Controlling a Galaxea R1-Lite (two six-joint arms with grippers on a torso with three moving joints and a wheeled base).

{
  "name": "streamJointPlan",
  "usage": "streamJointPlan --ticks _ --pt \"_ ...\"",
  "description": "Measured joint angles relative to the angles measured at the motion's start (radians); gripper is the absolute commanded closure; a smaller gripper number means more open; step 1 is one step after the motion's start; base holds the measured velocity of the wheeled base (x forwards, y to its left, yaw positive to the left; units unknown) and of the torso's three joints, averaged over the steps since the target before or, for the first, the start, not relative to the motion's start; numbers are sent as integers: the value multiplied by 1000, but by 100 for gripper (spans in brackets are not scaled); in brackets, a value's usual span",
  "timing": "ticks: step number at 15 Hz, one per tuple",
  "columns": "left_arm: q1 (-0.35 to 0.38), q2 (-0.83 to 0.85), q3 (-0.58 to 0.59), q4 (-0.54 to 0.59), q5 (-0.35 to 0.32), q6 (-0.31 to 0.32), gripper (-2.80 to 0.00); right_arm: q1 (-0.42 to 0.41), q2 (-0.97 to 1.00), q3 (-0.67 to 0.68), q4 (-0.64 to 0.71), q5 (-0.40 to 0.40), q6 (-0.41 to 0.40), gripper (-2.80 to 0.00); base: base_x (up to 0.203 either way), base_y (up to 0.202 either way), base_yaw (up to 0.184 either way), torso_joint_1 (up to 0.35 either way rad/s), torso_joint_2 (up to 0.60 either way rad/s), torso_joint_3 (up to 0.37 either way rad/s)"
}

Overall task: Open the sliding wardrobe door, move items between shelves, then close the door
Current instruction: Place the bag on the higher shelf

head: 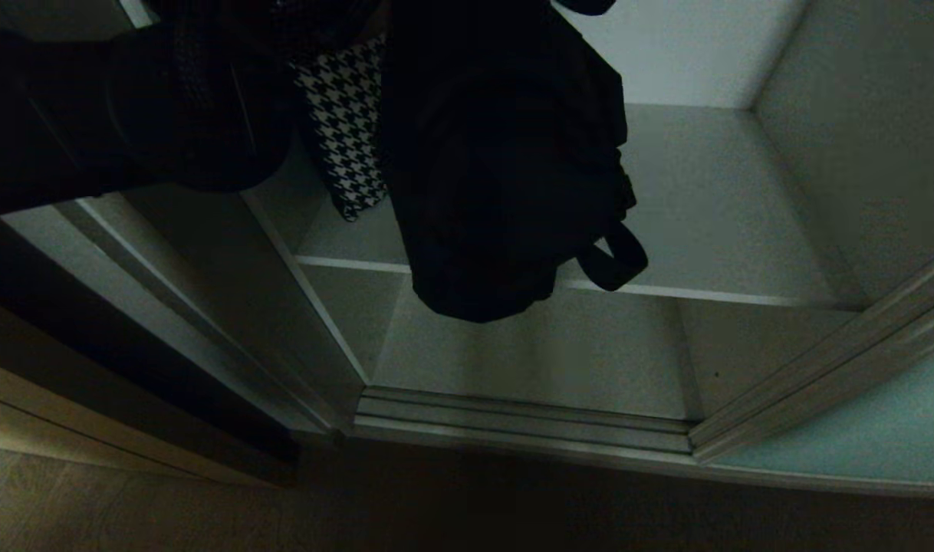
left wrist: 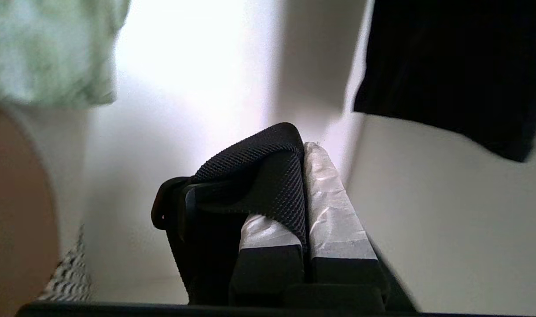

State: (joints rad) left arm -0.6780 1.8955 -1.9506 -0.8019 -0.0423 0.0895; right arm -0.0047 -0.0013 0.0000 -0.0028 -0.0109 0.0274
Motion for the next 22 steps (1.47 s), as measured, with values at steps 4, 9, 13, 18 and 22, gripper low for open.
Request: streamJointPlan --ticks 4,9,13,18,22 --pt "9 -25 0 10 -54 -6 0 0 0 0 0 0 0 0 0 0 0 0 0 0" --pt "-33 -90 0 73 -90 28 0 0 0 0 0 0 0 0 0 0 0 0 0 0" --pt "-22 -58 0 -12 -86 34 0 0 0 0 0 0 0 0 0 0 0 0 0 0" --pt "47 98 0 -148 -34 -32 0 0 0 0 0 0 0 0 0 0 0 0 0 0" --pt "68 141 1 -138 22 -76 0 0 0 0 0 0 0 0 0 0 0 0 0 0"
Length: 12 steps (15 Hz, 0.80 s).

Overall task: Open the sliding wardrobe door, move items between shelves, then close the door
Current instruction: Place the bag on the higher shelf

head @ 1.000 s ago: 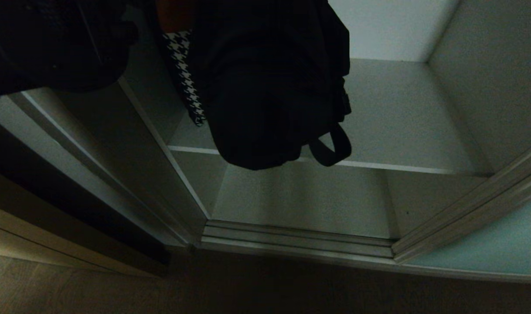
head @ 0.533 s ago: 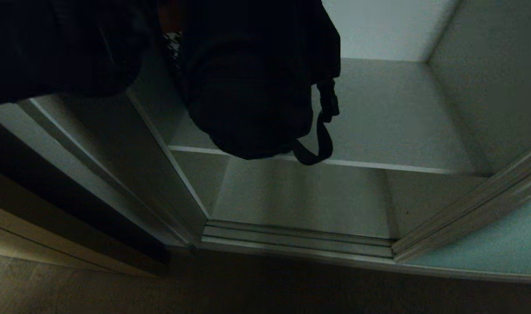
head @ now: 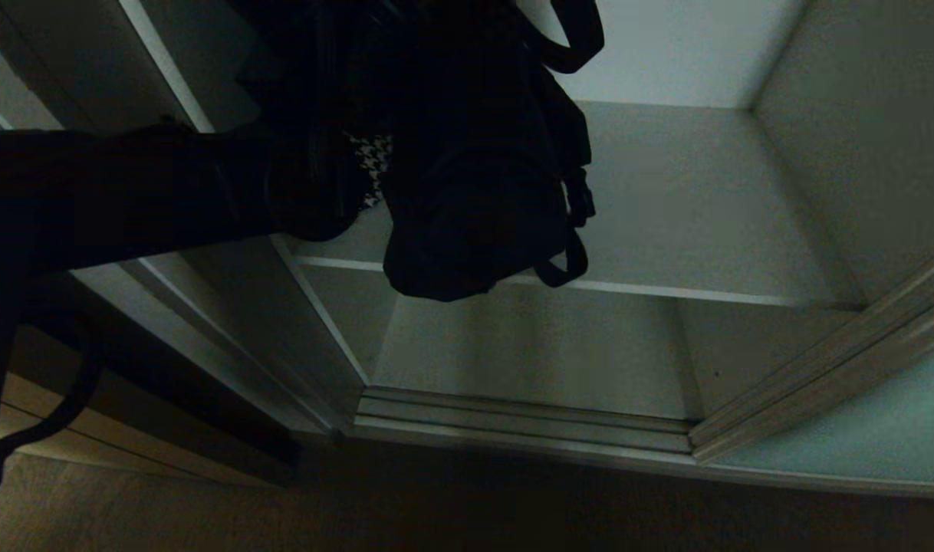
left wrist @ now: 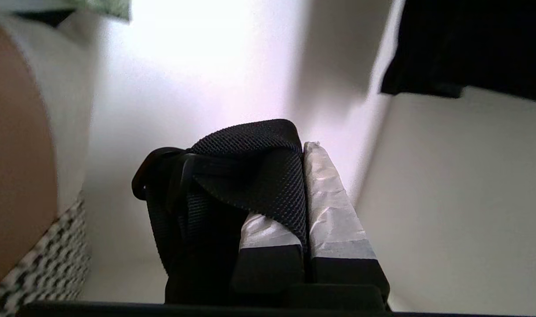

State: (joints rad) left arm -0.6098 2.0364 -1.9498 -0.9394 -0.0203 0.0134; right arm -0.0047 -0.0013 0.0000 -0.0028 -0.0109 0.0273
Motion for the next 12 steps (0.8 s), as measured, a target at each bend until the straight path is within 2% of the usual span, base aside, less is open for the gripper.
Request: streamJointPlan --ticks 6,12 --pt "2 -24 0 97 3 59 0 0 0 0 0 0 0 0 0 0 0 0 0 0" --pt "-18 -5 1 131 22 67 0 0 0 0 0 0 0 0 0 0 0 0 0 0"
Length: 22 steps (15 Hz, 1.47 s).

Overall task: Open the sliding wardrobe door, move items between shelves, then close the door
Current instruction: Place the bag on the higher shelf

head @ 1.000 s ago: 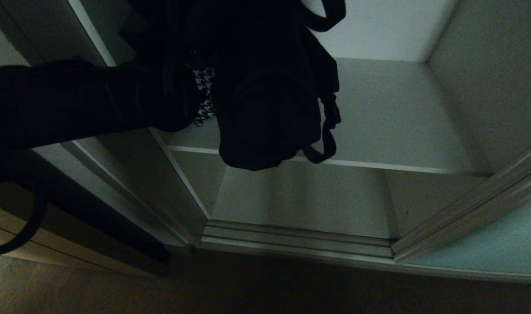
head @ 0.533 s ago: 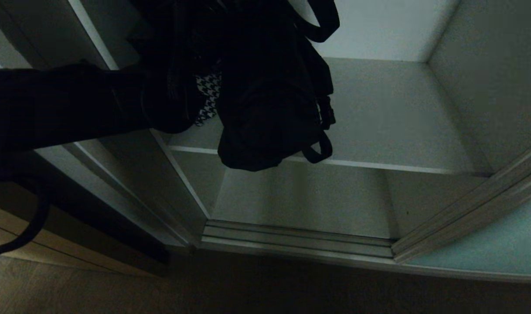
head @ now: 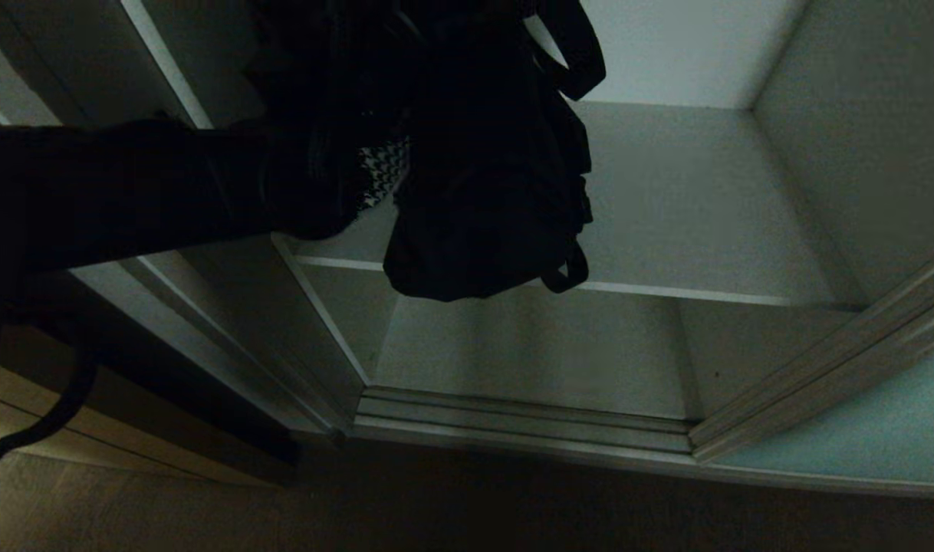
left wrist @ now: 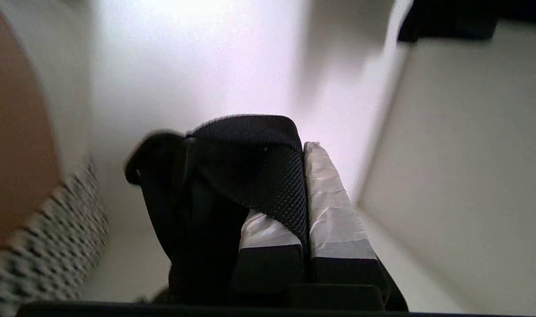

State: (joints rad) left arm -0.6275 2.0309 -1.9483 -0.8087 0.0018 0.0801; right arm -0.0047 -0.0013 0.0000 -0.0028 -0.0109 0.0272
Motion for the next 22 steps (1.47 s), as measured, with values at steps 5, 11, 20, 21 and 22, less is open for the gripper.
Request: streamJointPlan --ticks 5,11,20,21,22 --pt "-8 13 -1 6 -5 6 0 0 0 0 0 0 0 0 0 0 0 0 0 0" --pt "-18 10 -2 -1 -10 10 0 0 0 0 0 0 0 0 136 0 1 1 2 3" --pt "-24 20 -1 -5 -4 4 0 0 0 0 0 0 0 0 196 -42 1 5 1 2" --pt "-24 24 -1 -4 1 -1 0 0 0 0 0 0 0 0 73 -124 5 4 6 -2" --pt "-25 30 -1 -4 7 -9 0 1 0 0 0 0 1 0 10 -66 -12 7 2 2"
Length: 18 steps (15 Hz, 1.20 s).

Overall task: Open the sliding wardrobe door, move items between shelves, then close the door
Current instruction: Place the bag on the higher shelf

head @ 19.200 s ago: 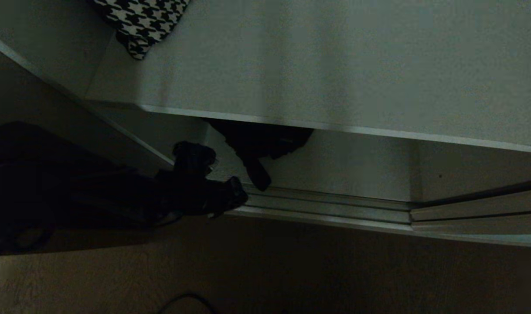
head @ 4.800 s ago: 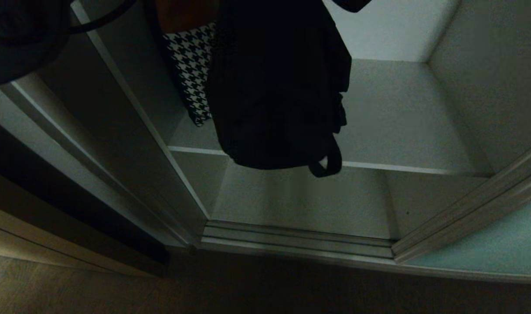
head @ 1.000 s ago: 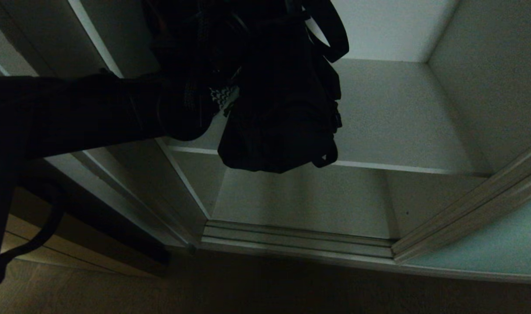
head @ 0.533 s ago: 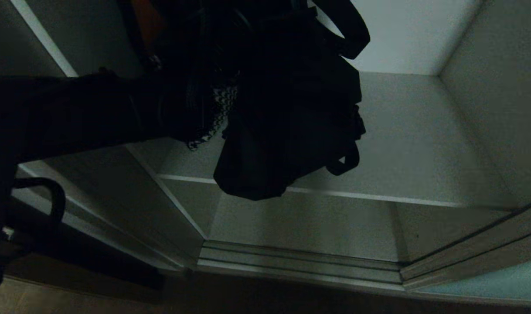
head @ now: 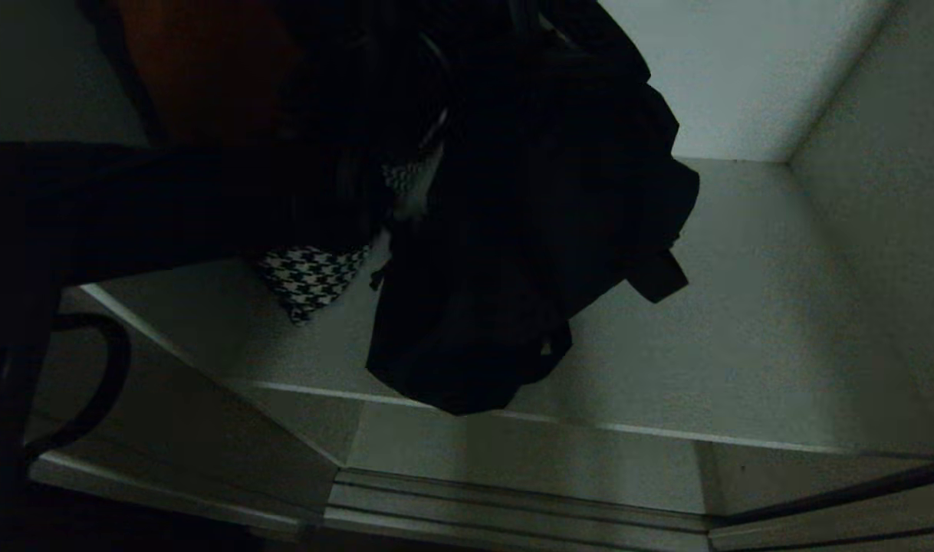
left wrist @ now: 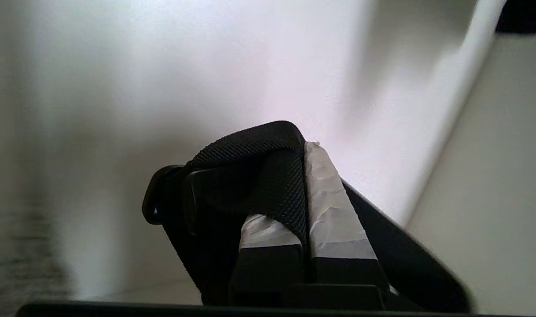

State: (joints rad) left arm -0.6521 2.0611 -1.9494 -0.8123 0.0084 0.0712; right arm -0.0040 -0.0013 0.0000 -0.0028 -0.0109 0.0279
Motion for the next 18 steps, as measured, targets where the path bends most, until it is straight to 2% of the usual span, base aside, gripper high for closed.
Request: streamJointPlan --ticks 5,7,13,14,18 --pt "2 12 0 -6 122 -3 0 -1 0 0 0 0 0 0 0 0 0 0 0 0" --pt "1 10 0 -8 190 -2 0 0 0 0 0 0 0 0 0 0 0 0 0 0" --pt "2 24 0 -17 233 -5 0 -1 0 0 0 0 -1 0 0 0 0 0 0 0" --pt "3 28 -1 -17 239 -4 -280 -1 0 0 0 0 0 0 0 0 0 0 0 0" --pt "6 41 -1 -19 242 -22 -280 -1 0 0 0 0 -1 0 0 0 0 0 0 0"
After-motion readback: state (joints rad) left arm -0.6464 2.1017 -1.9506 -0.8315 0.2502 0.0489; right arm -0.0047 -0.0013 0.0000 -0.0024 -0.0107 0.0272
